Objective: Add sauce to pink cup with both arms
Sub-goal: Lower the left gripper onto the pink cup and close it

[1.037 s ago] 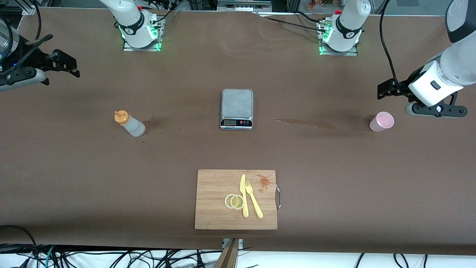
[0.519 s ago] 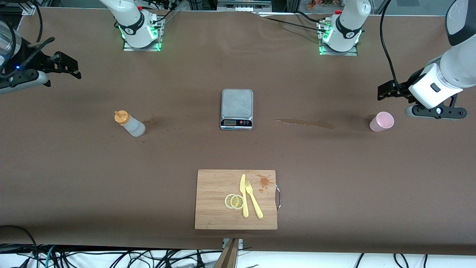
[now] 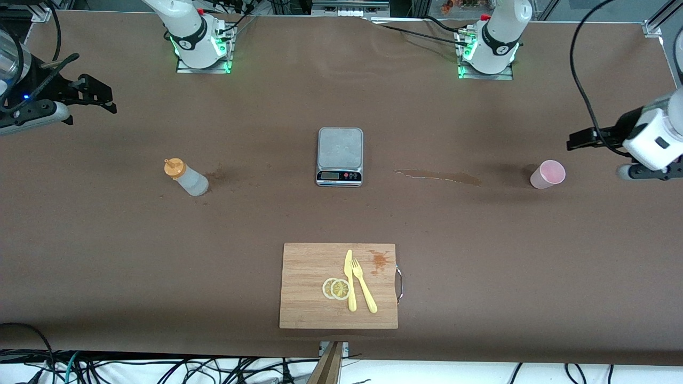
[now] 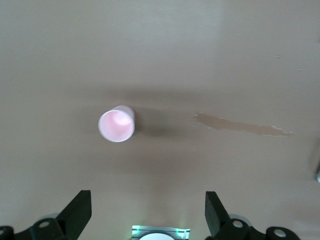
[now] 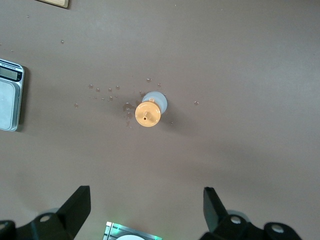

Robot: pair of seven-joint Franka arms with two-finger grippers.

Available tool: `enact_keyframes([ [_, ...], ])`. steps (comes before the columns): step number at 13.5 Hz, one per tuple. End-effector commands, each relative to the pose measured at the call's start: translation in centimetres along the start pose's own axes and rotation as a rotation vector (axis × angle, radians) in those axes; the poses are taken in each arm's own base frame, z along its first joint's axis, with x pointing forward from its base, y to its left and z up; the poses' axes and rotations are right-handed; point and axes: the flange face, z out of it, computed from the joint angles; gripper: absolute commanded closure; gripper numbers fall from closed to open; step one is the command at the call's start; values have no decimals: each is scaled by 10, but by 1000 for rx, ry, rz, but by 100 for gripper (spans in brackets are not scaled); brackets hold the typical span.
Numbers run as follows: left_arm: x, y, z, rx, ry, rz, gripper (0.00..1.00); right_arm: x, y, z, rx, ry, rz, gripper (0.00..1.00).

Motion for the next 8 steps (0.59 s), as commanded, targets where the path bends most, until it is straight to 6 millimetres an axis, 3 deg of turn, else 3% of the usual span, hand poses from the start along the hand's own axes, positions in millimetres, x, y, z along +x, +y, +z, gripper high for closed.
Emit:
enact_keyframes([
  [1, 3, -5, 26, 46, -14, 24, 0, -2, -1, 0, 12, 10, -16, 0],
  [4, 15, -21, 90, 36, -16, 107, 0, -2, -1, 2, 13, 7, -16, 0],
  [6, 14, -23, 135, 56, -24, 127, 0, -2, -1, 2, 12, 12, -16, 0],
  [8, 10, -27, 165, 119, -38, 156, 0, -2, -1, 2, 11, 13, -15, 0],
])
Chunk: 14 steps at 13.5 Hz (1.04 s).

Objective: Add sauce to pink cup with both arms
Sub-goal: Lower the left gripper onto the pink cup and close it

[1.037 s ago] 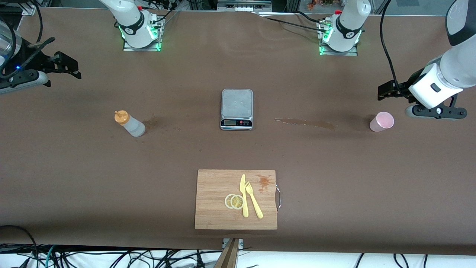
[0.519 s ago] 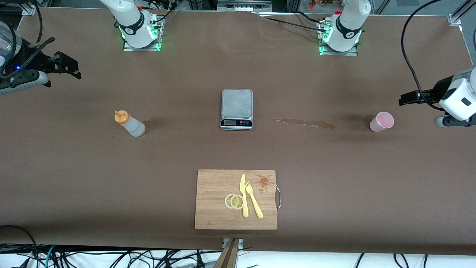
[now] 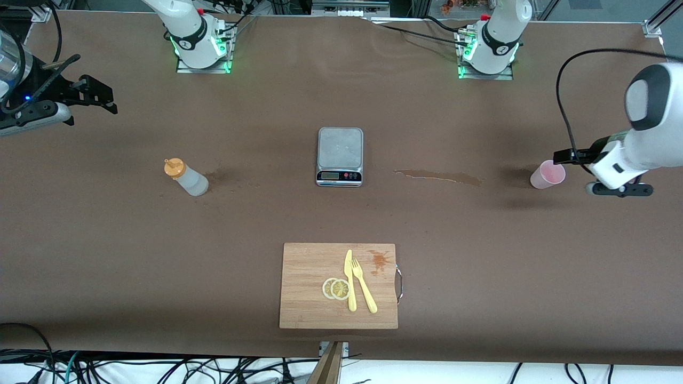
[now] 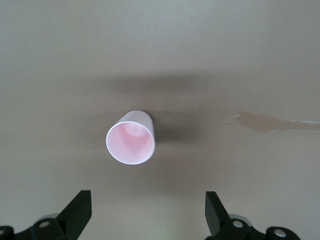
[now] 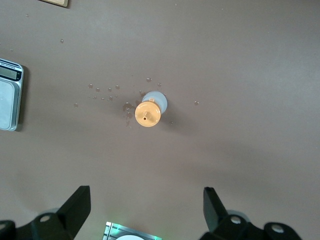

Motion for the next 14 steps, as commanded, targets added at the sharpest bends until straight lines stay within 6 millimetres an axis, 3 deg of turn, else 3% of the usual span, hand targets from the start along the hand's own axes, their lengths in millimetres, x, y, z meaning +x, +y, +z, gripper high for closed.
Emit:
enact_keyframes([
  [1, -13, -4, 34, 67, -8, 73, 0, -3, -1, 0, 11, 15, -14, 0],
  [7, -22, -82, 109, 34, 121, 63, 0, -3, -1, 2, 12, 12, -14, 0],
  [10, -16, -82, 118, 33, 150, 18, 0, -2, -1, 4, 11, 15, -15, 0],
  [14, -10, -78, 155, -3, 93, -30, 2, -2, -1, 6, 12, 12, -15, 0],
])
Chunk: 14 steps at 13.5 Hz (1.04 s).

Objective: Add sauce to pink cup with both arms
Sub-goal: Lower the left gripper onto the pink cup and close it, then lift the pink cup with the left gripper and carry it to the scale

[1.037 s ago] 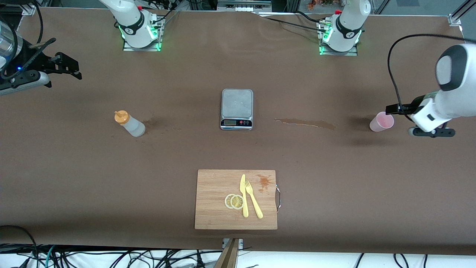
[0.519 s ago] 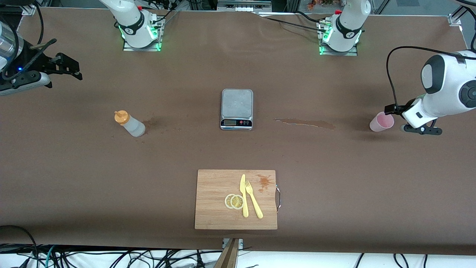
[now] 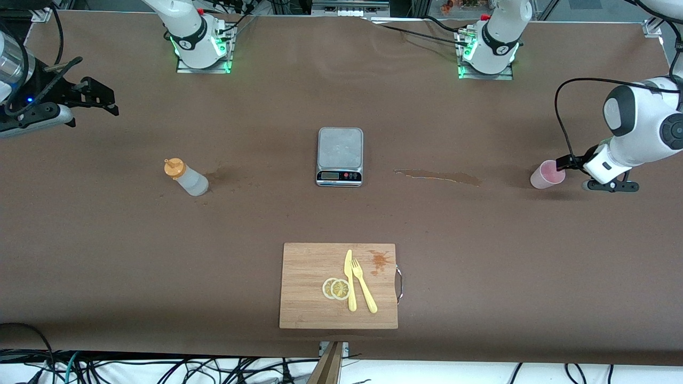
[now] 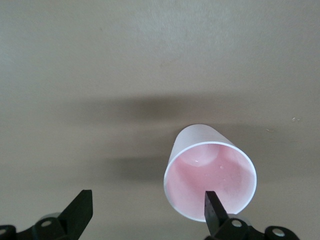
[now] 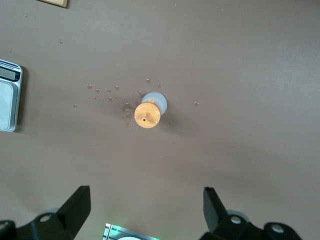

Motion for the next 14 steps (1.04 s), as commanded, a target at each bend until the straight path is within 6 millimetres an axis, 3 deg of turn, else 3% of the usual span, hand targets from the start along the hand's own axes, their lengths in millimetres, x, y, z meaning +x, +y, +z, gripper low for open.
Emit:
enact_keyframes([
  [1, 2, 2, 21, -9, -21, -44, 14, -3, -1, 1, 12, 11, -14, 0],
  [5, 6, 12, 33, -12, -48, -102, 100, -3, -1, 1, 11, 14, -32, 0],
  [11, 10, 10, 25, -8, -38, -107, 100, -3, -1, 1, 11, 14, -32, 0],
  [12, 11, 9, 16, -6, -46, -106, 100, -3, 0, 1, 11, 14, -31, 0],
  [14, 21, 15, -24, -1, -97, -78, 100, -4, 1, 1, 12, 13, -32, 0],
])
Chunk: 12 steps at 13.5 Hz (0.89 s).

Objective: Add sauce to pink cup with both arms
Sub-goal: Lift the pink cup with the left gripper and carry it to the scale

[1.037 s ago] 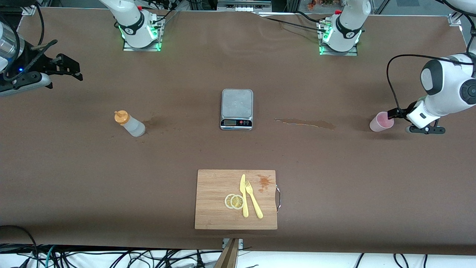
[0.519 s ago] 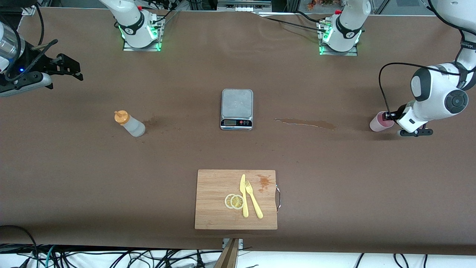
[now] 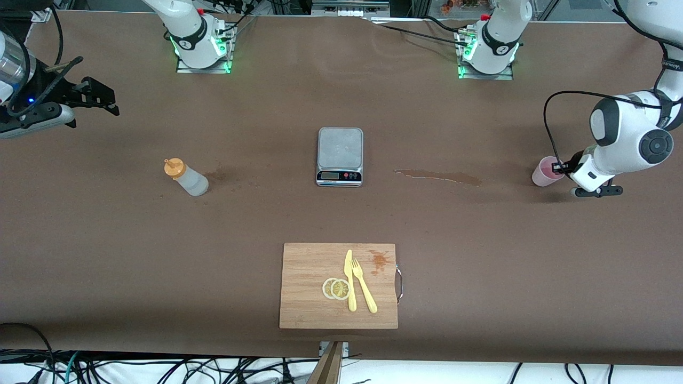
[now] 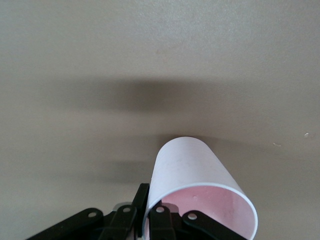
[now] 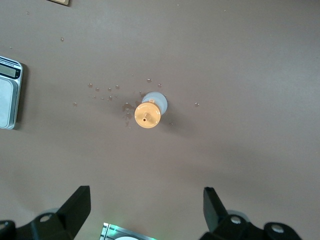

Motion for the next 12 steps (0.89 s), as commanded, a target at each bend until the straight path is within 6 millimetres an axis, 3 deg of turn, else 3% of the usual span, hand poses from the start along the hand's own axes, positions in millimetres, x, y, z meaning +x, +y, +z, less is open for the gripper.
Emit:
enact_keyframes([
  [1, 10, 22, -70, 19, -52, 38, 100, -4, 1, 0, 12, 13, -17, 0],
  [3, 10, 48, -117, 28, -68, 77, 100, -4, 2, 0, 13, 12, -17, 0],
  [5, 5, 94, -154, 24, -77, 94, 100, -5, 3, 0, 13, 12, -17, 0],
  [8, -4, 188, -197, -75, -72, 81, 100, -4, 3, 1, 13, 12, -15, 0],
  [10, -13, 260, -207, -127, -67, 140, 100, -5, 3, 2, 14, 7, -17, 0],
  [12, -28, 346, -209, -141, -74, 176, 100, -6, 3, 3, 13, 5, -16, 0],
])
